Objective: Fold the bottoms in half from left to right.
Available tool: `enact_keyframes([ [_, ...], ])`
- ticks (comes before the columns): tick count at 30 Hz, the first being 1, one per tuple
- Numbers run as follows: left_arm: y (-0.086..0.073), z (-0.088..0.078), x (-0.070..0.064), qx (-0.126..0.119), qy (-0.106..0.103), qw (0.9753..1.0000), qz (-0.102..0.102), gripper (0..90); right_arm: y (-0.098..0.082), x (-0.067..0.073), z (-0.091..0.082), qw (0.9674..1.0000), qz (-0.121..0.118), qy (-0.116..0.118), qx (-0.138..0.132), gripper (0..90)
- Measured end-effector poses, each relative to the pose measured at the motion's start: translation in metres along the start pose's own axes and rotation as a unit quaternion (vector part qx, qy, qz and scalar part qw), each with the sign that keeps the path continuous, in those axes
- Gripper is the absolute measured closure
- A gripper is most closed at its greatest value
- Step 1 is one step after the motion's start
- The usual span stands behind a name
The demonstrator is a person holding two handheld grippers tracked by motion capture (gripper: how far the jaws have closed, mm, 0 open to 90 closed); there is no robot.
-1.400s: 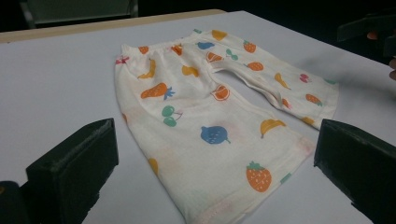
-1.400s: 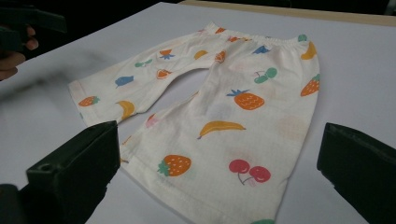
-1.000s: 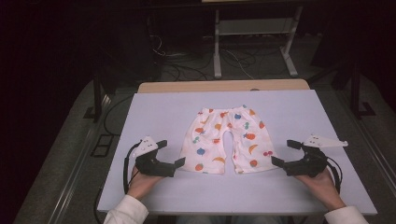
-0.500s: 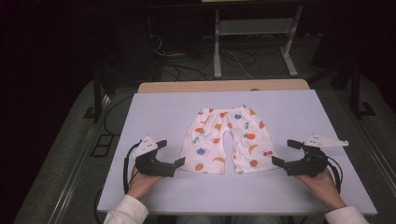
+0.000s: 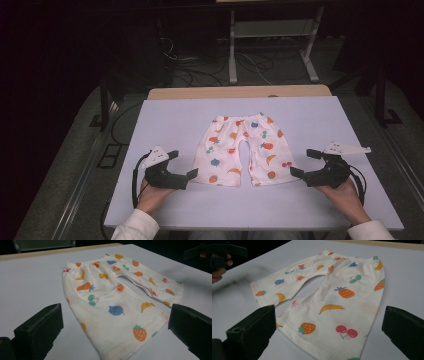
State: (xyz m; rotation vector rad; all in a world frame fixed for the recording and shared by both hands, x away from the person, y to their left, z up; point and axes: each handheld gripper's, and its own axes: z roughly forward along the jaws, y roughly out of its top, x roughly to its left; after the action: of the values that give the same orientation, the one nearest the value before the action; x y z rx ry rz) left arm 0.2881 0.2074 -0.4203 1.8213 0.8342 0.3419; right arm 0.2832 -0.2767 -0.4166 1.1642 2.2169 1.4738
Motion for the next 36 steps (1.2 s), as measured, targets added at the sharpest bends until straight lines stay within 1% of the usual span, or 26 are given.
enact_keyframes([
  [1, 0.000, 0.000, 0.000, 0.000, 0.000, 1.0000, 0.000, 0.0, 0.001, 0.000, 0.000, 1.0000, 0.000, 0.001, 0.001, 0.0],
  [2, 0.000, 0.000, 0.000, 0.000, 0.000, 1.0000, 0.001, 0.0, 0.005, 0.001, 0.000, 0.9999, -0.002, 0.002, 0.010, 0.0],
  [6, 0.000, 0.001, 0.000, 0.001, -0.002, 1.0000, -0.001, 0.0, 0.009, 0.002, -0.001, 0.9998, -0.005, 0.004, 0.019, 0.0],
  [12, 0.000, 0.001, -0.001, 0.002, 0.001, 1.0000, 0.001, 0.0, 0.017, 0.002, -0.003, 0.9999, -0.002, 0.006, 0.015, 0.0],
  [15, -0.001, 0.001, -0.001, 0.002, 0.002, 1.0000, 0.000, 0.0, 0.020, 0.002, -0.002, 0.9998, -0.006, 0.008, 0.017, 0.0],
  [20, -0.001, 0.001, 0.000, 0.002, 0.003, 1.0000, -0.003, 0.0, 0.027, 0.003, 0.002, 0.9996, -0.012, 0.011, 0.025, 0.0],
  [28, -0.001, 0.001, 0.000, 0.002, 0.003, 1.0000, -0.003, 0.0, 0.034, 0.006, 0.008, 0.9994, -0.015, 0.014, 0.027, 0.0],
  [36, 0.000, 0.001, 0.000, -0.001, 0.003, 1.0000, -0.004, 0.0, 0.043, 0.005, 0.016, 0.9994, -0.009, 0.017, 0.027, 0.0],
])
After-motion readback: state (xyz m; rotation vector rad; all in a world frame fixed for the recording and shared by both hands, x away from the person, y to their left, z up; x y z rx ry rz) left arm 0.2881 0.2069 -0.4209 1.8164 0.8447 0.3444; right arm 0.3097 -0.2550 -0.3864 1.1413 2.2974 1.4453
